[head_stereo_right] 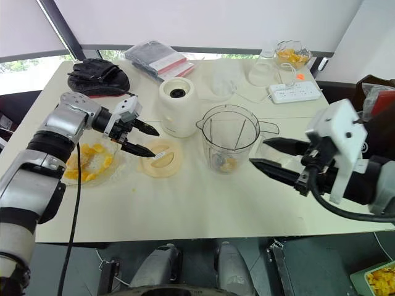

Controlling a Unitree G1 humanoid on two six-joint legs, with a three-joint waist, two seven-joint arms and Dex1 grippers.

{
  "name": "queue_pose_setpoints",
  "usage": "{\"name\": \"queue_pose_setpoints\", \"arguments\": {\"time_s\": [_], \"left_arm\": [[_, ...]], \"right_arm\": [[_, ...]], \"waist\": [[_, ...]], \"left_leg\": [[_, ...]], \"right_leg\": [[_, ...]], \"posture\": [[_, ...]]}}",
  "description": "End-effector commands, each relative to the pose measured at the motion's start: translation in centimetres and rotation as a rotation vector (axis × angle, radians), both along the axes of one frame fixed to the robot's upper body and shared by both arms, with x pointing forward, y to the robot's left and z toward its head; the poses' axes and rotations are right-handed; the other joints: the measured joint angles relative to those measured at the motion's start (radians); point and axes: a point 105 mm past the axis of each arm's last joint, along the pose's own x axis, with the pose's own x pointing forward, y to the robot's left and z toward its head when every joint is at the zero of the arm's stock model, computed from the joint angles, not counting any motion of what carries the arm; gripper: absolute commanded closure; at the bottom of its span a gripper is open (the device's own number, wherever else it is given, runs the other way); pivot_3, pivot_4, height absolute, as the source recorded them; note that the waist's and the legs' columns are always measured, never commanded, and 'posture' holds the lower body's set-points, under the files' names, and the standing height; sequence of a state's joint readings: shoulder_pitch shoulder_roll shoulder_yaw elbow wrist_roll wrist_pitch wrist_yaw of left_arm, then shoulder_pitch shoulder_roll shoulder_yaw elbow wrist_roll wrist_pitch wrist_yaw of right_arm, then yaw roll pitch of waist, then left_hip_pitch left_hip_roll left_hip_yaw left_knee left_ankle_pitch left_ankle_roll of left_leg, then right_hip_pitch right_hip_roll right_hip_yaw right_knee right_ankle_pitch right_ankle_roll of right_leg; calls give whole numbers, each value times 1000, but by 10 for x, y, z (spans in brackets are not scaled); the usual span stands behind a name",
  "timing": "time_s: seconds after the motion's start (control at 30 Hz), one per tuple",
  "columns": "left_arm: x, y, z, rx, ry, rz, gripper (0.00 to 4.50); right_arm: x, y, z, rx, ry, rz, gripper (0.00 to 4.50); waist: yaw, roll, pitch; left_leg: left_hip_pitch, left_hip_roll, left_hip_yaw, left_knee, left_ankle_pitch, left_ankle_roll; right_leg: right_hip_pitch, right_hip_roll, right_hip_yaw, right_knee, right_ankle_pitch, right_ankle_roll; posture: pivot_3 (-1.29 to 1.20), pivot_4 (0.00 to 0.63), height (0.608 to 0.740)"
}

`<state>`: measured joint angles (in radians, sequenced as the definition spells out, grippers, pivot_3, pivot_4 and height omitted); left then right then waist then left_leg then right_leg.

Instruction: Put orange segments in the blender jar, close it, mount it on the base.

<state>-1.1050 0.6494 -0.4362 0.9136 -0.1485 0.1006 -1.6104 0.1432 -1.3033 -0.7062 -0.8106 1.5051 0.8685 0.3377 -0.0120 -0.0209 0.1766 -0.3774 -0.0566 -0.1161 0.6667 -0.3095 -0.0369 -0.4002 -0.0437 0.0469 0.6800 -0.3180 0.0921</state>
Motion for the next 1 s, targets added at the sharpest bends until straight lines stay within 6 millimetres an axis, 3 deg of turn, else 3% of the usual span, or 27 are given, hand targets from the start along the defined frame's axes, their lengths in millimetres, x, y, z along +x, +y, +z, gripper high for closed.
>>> {"name": "queue_pose_setpoints", "arguments": {"time_s": [0.03,0.23,0.57,1.0], "left_arm": [[5,2,-1,54,-28,-10,68],[14,-1,-25,182,-24,32,68],[36,-16,-18,238,-17,213,68],[39,-13,-23,365,22,306,68]], "right_arm": [[2,11,-3,20,-19,22,2079],[3,27,-11,56,-10,55,2079],[17,27,-15,52,-3,61,2079],[31,20,-12,30,1,81,2079]], "waist": [[0,0,0],[0,0,0],[2,-1,0],[0,-1,1]], "left_leg": [[0,0,0,0,0,0],[-14,0,-1,7,0,0],[-19,-2,-1,17,-2,3],[-20,-2,-1,17,-3,5]], "right_leg": [[-1,0,0,0,0,0],[-13,0,-1,4,0,0],[-12,0,-3,4,2,4],[-14,-1,-3,5,2,4]], "posture": [[0,150,740],[0,150,740],[0,150,740],[0,150,740]]}}
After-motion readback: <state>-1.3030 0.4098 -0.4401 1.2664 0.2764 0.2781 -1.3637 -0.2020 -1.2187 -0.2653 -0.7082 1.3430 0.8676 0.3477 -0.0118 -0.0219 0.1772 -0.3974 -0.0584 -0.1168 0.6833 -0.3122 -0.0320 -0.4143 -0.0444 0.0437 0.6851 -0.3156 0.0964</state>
